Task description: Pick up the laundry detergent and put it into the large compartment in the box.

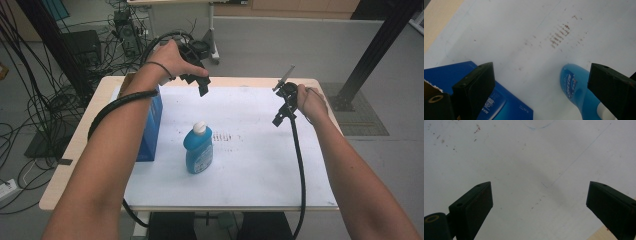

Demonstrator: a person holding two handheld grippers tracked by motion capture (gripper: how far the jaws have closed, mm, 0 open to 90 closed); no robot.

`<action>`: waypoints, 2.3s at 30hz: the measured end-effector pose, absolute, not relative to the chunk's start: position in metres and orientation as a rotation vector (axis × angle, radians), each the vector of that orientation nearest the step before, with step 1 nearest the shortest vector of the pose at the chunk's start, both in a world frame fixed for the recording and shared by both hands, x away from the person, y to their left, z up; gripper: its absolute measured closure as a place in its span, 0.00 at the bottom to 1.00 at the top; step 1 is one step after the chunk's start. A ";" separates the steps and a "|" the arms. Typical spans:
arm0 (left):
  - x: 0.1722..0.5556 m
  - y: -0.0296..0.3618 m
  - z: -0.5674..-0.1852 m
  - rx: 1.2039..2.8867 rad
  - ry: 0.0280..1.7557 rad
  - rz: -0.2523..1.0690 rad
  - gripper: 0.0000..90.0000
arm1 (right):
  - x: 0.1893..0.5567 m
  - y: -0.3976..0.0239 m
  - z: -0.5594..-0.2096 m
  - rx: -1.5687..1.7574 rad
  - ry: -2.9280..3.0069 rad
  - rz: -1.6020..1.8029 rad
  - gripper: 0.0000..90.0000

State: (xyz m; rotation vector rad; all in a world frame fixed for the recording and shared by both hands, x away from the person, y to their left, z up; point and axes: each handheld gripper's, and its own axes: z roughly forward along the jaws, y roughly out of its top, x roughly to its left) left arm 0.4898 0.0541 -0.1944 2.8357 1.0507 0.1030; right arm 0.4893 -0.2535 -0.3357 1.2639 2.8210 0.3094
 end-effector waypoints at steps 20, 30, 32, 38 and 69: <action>0.459 0.064 -0.177 2.761 1.079 0.066 0.09 | 0.486 -0.246 -0.335 1.240 2.833 0.315 0.08; 0.438 0.061 -0.172 2.758 1.027 0.044 0.08 | 0.486 -0.249 -0.336 1.241 2.835 0.322 0.08; 0.434 0.060 -0.171 2.749 1.028 0.031 0.08 | 0.486 -0.250 -0.336 1.243 2.833 0.323 0.08; 0.421 0.058 -0.170 2.750 1.017 0.060 0.06 | 0.485 -0.248 -0.334 1.241 2.830 0.326 0.08; 0.391 0.057 -0.193 2.715 1.032 0.086 0.06 | 0.482 -0.247 -0.333 1.204 2.825 0.343 0.08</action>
